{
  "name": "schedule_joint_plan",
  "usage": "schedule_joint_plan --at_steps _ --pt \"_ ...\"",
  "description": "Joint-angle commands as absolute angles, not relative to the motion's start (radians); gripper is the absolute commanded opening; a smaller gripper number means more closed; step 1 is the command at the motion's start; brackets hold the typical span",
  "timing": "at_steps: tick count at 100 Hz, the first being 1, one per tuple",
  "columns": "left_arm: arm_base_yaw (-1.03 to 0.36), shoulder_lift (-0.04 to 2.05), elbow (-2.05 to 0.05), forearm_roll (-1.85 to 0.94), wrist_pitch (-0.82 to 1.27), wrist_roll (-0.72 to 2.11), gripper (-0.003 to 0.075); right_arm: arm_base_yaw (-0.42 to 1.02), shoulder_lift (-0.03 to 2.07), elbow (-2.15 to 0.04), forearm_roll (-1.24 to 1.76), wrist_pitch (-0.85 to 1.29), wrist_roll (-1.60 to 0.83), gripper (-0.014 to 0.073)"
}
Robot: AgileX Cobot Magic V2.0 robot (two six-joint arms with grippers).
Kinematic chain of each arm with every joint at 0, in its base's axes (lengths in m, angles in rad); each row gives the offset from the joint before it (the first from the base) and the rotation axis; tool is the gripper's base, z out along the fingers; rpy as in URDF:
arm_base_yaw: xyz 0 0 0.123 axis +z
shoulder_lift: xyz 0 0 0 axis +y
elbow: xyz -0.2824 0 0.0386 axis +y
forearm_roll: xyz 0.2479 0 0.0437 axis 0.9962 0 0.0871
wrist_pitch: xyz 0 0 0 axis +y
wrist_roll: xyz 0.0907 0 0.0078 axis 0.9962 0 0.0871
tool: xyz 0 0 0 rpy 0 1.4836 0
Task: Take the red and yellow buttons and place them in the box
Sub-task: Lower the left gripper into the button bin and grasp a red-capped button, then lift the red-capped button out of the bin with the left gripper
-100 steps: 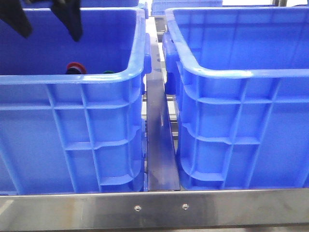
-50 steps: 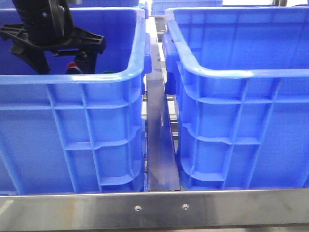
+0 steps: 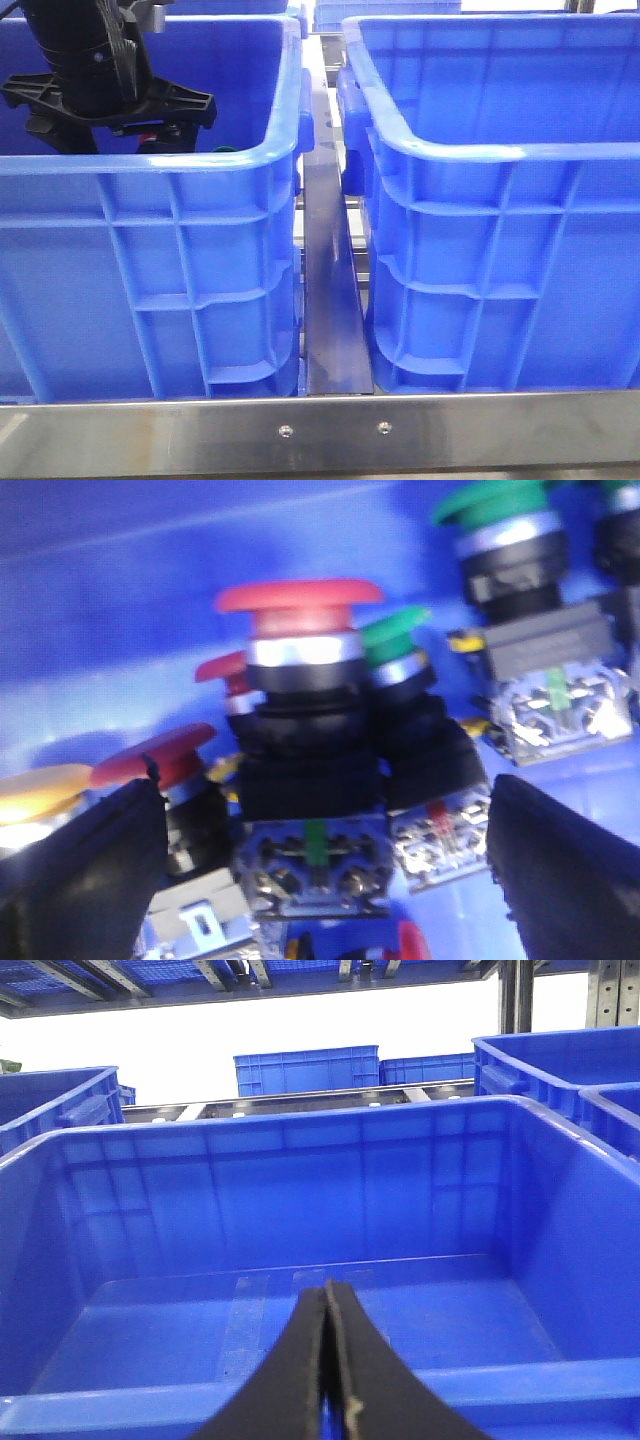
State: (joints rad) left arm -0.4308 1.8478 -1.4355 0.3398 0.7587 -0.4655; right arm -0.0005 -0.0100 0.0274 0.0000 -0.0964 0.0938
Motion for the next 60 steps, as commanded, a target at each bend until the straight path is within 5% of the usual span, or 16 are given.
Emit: schedule_joint_plan --at_steps 1,47,60 --pt "-0.430 1.803 -1.470 0.346 0.716 -0.475 0.0536 0.000 -0.036 0.015 -0.005 -0.178 0.091 -0.0067" --pt "-0.432 1.801 -1.470 0.345 0.729 -0.468 0.0006 0.000 -0.036 0.015 -0.005 -0.178 0.091 -0.0067" --pt "-0.434 1.775 -1.470 0.345 0.743 -0.456 -0.0019 0.000 -0.036 0.015 -0.005 -0.178 0.091 -0.0067"
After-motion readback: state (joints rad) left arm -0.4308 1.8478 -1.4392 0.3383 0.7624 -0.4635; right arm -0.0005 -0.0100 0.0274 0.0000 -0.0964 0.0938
